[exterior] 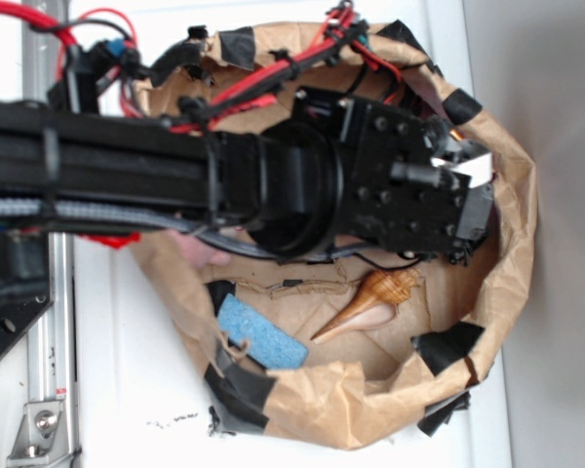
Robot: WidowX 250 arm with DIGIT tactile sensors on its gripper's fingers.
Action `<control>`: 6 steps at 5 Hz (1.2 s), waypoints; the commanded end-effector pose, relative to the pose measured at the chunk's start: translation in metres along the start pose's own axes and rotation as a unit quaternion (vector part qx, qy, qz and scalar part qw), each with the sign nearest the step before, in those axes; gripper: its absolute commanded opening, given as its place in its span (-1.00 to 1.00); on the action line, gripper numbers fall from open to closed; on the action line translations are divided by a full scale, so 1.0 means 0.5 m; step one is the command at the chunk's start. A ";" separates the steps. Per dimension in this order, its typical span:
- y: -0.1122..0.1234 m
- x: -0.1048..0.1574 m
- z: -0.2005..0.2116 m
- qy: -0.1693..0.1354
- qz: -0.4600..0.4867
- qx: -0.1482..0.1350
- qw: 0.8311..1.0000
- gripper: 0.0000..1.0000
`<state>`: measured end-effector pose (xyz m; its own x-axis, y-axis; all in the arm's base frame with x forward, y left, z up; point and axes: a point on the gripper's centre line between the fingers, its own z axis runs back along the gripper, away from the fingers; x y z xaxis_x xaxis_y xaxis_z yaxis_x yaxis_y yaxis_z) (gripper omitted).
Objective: Grab the yellow duck.
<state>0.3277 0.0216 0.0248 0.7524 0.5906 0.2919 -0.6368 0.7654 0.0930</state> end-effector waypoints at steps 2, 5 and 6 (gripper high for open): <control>0.029 0.001 0.124 -0.011 -0.030 -0.071 0.997 0.07; 0.064 0.000 0.129 0.052 -0.135 -0.157 0.977 1.00; 0.055 -0.021 0.092 0.066 -0.182 -0.148 0.970 1.00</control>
<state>0.2880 0.0120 0.0547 0.9484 0.2904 0.1270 -0.2778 0.9545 -0.1081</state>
